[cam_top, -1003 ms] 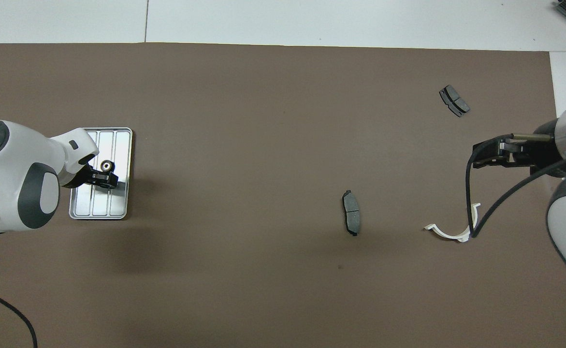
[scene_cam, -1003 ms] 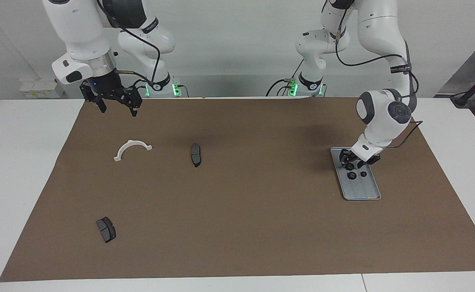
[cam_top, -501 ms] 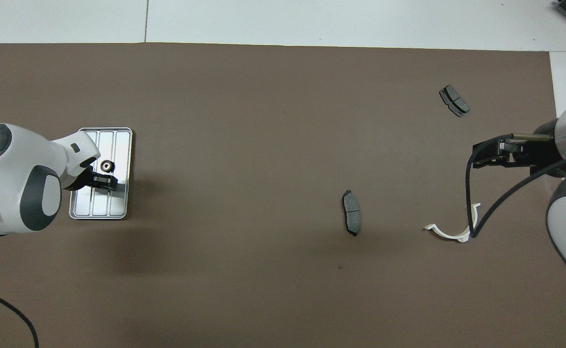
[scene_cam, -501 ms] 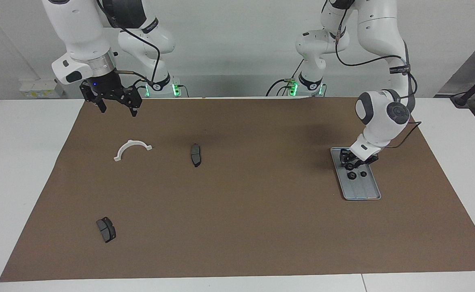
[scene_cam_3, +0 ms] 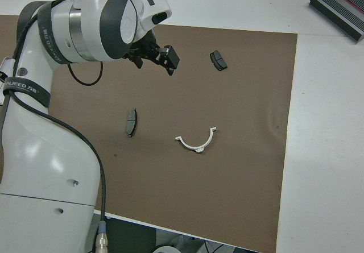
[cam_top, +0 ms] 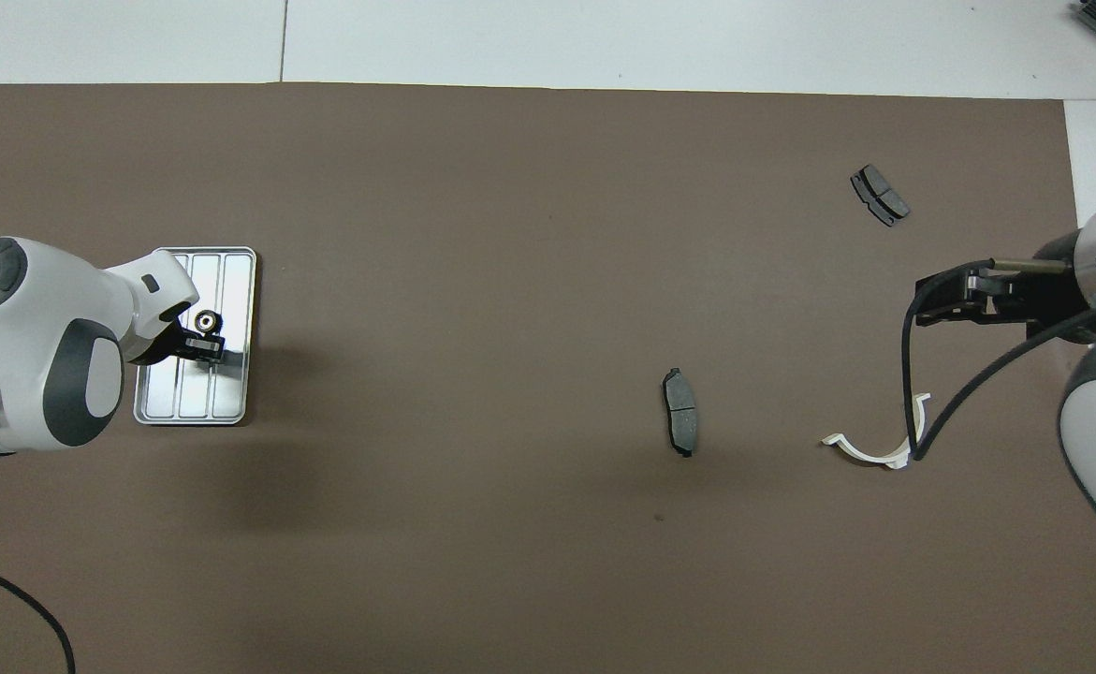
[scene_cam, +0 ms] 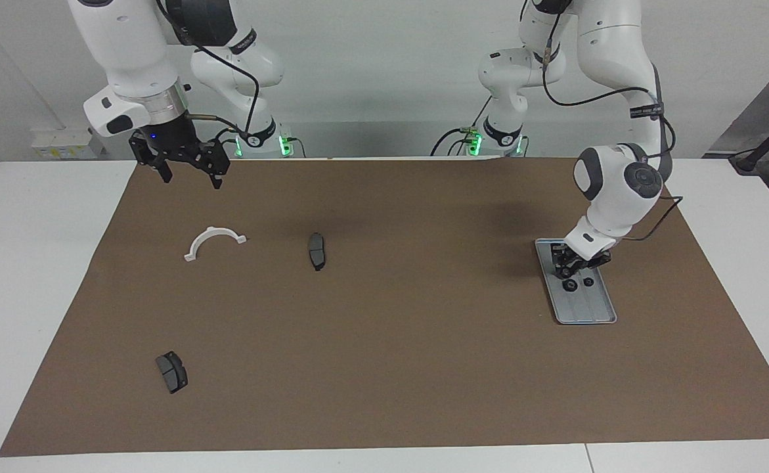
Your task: Place bearing gear from tray to pile
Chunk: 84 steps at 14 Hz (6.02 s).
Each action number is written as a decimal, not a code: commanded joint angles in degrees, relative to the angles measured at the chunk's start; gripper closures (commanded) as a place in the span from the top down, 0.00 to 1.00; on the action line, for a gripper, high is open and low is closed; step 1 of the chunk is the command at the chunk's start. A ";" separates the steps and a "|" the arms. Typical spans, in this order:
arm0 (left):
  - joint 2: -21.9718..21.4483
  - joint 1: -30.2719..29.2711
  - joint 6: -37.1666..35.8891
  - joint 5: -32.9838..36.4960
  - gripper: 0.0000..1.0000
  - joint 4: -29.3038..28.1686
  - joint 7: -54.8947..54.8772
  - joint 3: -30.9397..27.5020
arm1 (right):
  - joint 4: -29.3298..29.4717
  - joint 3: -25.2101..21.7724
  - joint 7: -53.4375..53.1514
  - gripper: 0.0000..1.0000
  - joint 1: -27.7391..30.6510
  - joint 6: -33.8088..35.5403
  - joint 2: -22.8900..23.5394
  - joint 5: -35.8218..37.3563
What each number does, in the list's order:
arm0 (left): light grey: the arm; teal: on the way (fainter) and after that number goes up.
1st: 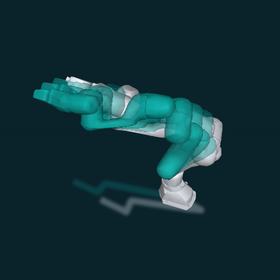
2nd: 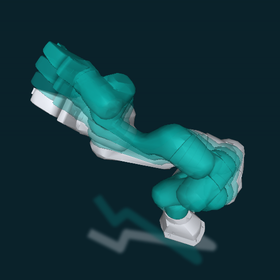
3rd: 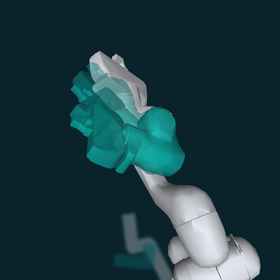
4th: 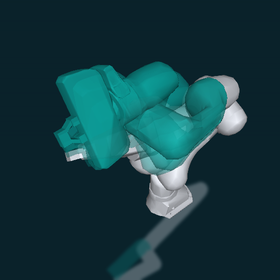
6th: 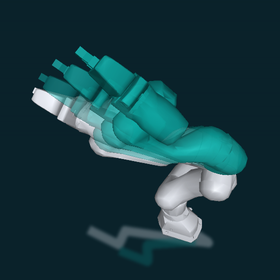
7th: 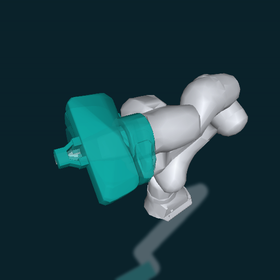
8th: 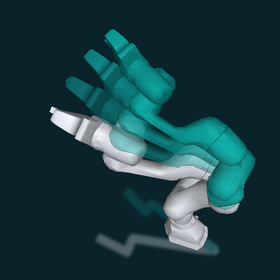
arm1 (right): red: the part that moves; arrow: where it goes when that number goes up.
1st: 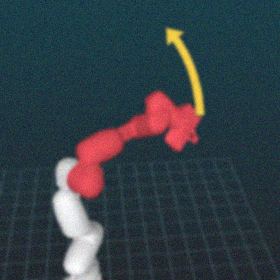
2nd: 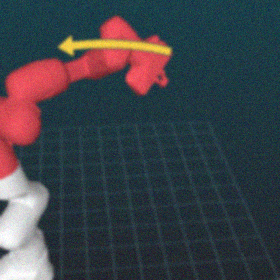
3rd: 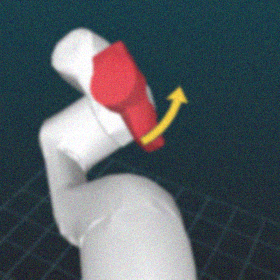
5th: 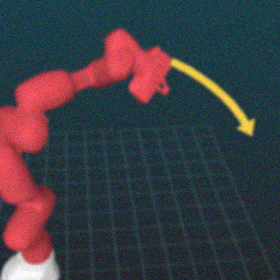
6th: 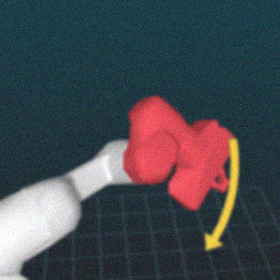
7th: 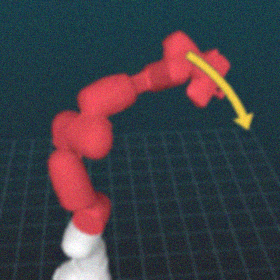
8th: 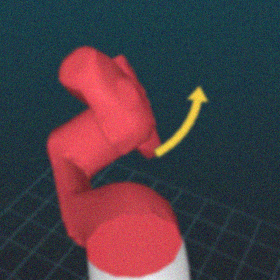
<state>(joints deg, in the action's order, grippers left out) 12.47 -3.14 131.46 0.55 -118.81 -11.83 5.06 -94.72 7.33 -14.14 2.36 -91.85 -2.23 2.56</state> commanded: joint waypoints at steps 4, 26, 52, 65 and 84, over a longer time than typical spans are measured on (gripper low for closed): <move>1.68 12.52 -3.41 -0.64 0.02 5.87 17.85 -0.58 | -1.08 -0.03 1.66 1.00 0.45 0.00 -1.02 -1.42; 2.82 16.62 -2.35 -0.64 0.69 7.54 27.59 -0.49 | -1.08 -0.48 1.41 1.00 3.80 -1.83 -1.20 -0.80; 4.75 -0.64 4.16 -0.29 0.55 0.95 6.99 -0.67 | 8.94 -0.39 -33.22 1.00 -32.06 -25.56 29.02 4.73; 5.72 1.11 -4.45 -0.29 0.14 11.14 7.69 -0.67 | -2.40 -0.39 -43.87 0.88 -40.50 -42.89 33.52 6.75; 3.53 28.70 3.69 -0.82 0.12 4.40 46.61 -0.41 | -28.49 -0.39 -26.24 0.00 -20.94 -41.74 7.17 9.04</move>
<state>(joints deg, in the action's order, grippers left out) 18.12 21.88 130.74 0.36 -109.27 31.58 5.77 -115.97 6.21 -46.41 -23.30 -130.98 10.36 11.61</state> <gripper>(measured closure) 0.643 0.652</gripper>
